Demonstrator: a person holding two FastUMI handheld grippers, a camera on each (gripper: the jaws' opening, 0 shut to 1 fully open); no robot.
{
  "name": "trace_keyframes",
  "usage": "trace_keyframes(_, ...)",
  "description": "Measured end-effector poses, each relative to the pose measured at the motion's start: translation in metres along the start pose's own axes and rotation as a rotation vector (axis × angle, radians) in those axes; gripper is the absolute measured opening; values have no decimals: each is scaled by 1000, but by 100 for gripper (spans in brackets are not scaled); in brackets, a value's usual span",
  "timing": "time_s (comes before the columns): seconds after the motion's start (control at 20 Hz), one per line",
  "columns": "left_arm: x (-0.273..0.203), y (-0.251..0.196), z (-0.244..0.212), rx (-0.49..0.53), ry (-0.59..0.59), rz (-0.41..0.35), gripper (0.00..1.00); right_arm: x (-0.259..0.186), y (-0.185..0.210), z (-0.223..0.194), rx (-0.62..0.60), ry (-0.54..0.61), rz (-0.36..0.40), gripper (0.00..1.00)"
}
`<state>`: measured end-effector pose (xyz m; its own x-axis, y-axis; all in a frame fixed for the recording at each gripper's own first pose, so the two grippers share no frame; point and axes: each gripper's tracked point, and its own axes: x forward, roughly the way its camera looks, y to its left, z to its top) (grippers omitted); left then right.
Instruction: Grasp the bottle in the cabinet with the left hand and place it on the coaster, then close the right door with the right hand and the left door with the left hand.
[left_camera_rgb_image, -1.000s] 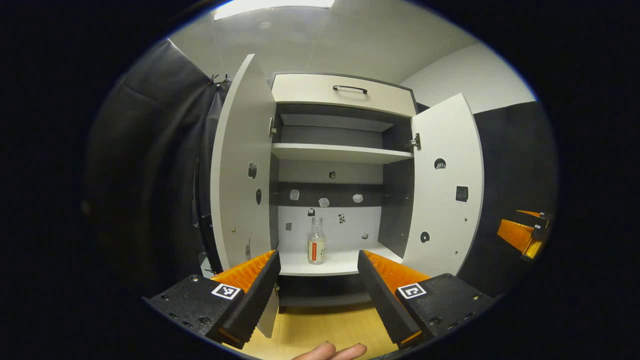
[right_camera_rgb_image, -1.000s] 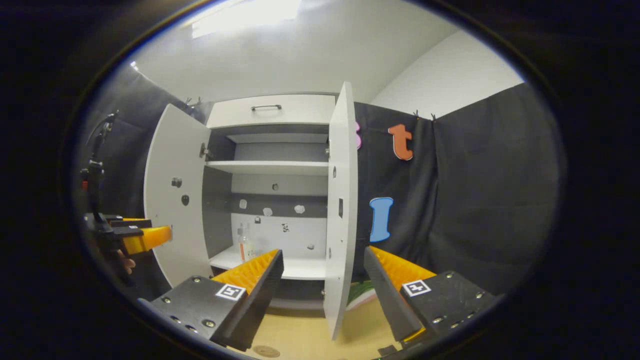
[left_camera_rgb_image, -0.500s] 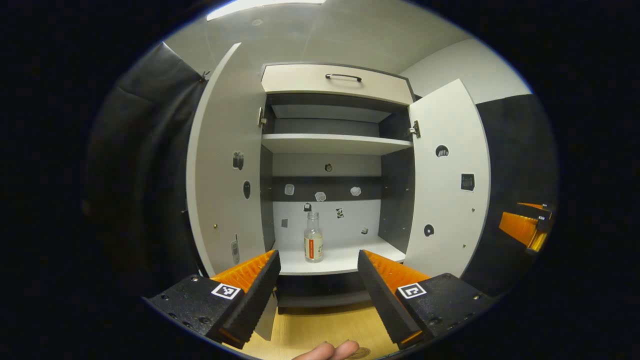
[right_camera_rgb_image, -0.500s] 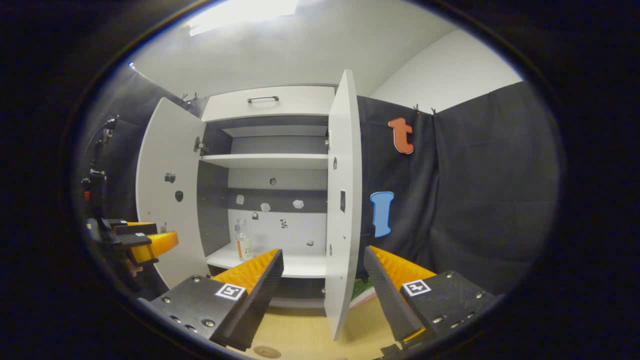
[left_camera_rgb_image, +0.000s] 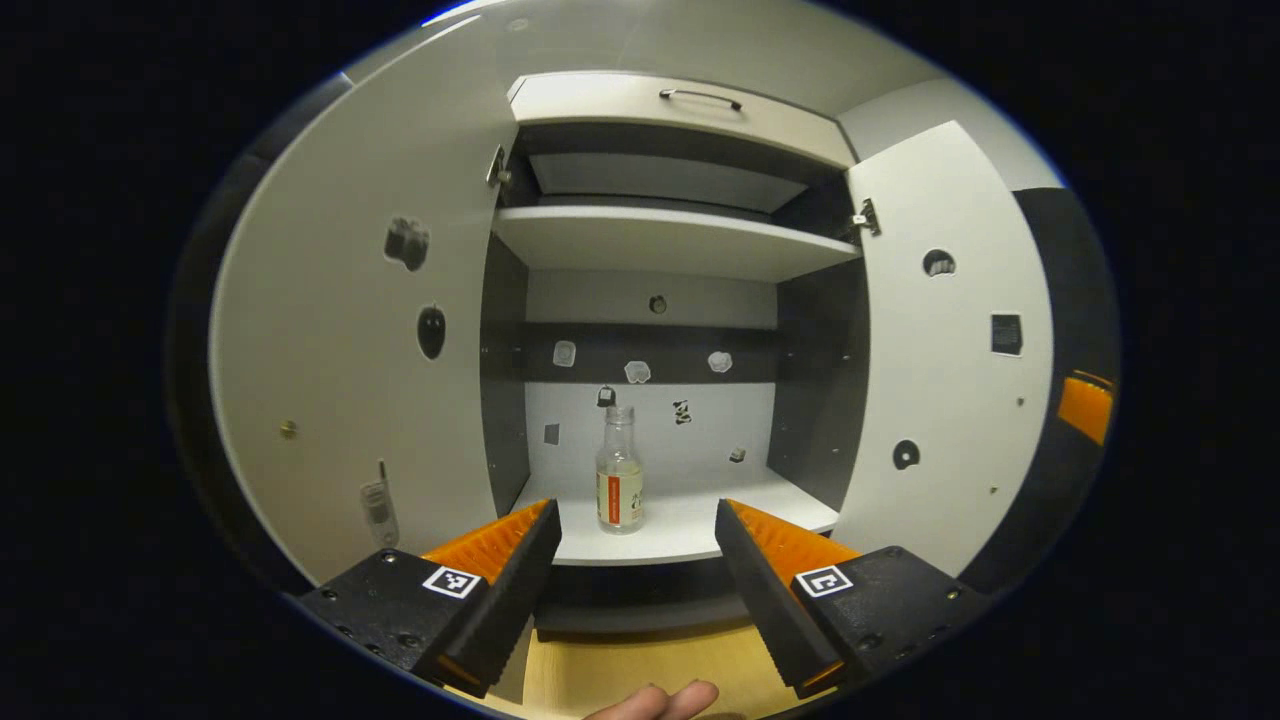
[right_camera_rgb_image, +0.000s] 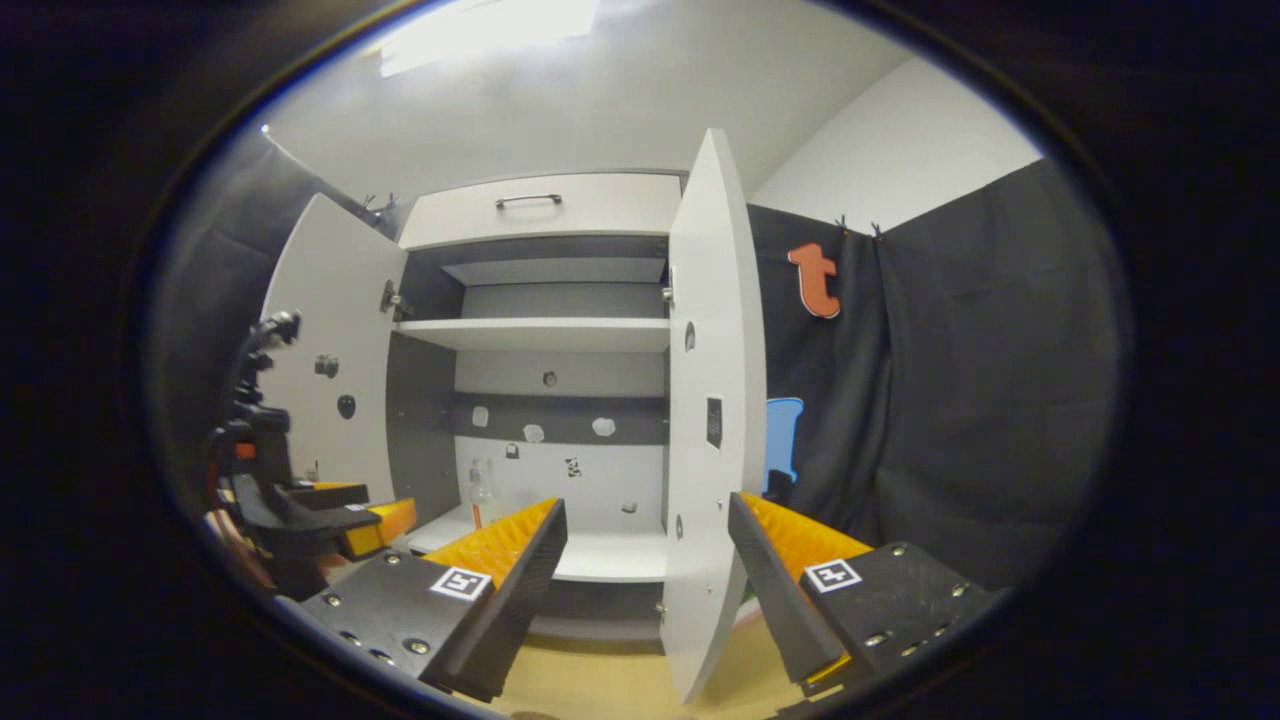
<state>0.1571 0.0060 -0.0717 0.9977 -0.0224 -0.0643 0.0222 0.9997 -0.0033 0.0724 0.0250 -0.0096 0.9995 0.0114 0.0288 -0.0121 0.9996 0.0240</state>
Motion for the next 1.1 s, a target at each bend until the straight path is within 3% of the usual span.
trace_keyframes(0.4, 151, 18, -43, -33, -49, 8, 99, 5, 13, 1, -28, -41, -27, 98)
trace_keyframes(0.55, 186, 22, -61, -37, 11, 22, 98, -6, 10, 0, -36, -47, -69, 98)
trace_keyframes(0.6, 197, 22, -66, -42, 26, 20, 99, -11, 9, -1, -40, -50, -79, 93)
trace_keyframes(0.7, 217, 24, -76, -18, 54, 24, 99, -21, 8, -4, -47, -49, -104, 100)
trace_keyframes(0.85, 241, 40, -88, 56, 81, 86, 99, -40, 9, -13, -53, -13, -137, 98)
trace_keyframes(0.9, 245, 39, -88, 76, 86, 72, 99, -45, 12, -14, -62, -8, -142, 98)
trace_keyframes(0.95, 244, 31, -90, 81, 97, 42, 98, -50, 12, -17, -66, 2, -152, 98)
trace_keyframes(1.05, 241, 23, -89, 64, 94, 6, 80, -56, 11, -26, -54, 17, -174, 98)
trace_keyframes(1.1, 236, 18, -85, 57, 77, -3, 80, -59, 12, -28, -48, 17, -175, 94)
